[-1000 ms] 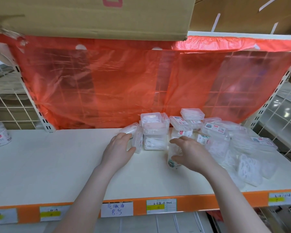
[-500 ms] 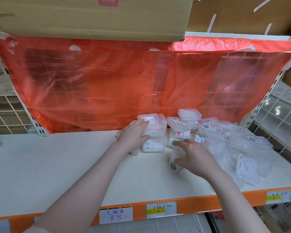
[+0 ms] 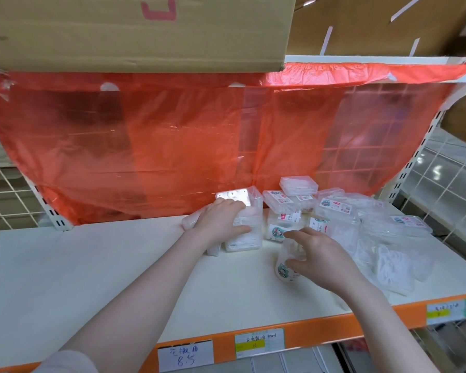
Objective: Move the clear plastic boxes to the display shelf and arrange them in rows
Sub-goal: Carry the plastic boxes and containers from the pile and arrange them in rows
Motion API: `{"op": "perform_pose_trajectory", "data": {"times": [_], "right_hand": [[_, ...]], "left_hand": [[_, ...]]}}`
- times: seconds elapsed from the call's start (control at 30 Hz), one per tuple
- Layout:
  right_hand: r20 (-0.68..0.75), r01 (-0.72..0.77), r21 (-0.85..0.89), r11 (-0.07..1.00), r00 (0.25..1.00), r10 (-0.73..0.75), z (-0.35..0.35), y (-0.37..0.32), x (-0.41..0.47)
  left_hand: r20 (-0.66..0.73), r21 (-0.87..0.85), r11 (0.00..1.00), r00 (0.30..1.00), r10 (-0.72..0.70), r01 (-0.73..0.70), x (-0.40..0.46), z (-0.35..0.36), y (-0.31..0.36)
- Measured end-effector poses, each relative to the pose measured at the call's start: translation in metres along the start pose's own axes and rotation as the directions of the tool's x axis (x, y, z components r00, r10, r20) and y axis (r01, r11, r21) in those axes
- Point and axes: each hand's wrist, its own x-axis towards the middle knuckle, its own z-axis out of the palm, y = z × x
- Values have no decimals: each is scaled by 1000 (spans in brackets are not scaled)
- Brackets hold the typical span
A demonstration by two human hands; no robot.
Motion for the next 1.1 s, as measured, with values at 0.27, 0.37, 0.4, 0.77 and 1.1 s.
{"op": "perform_pose_trajectory", "data": {"times": [0.27, 0.37, 0.4, 0.77, 1.1], "right_hand": [[-4, -4, 10, 1000, 1000, 4, -1, 0, -3], [12, 2, 12, 1000, 1000, -2, -2, 0, -4], [18, 7, 16, 1000, 1000, -7, -3, 0, -4], [66, 204, 60, 977, 976, -208, -15, -10, 12], [121, 391, 91, 916, 909, -400, 3, -85, 15]], "left_hand": [[12, 18, 999, 1000, 28, -28, -16, -10, 6], [-7, 21, 1000, 1000, 20, -20, -23, -15, 7], [-22, 15, 1000, 1000, 11, -11, -26, -16, 6], [-152, -92, 970, 960, -236, 224, -95, -17, -4], [-130, -60, 885, 876, -465, 461, -190, -20, -50]]}}
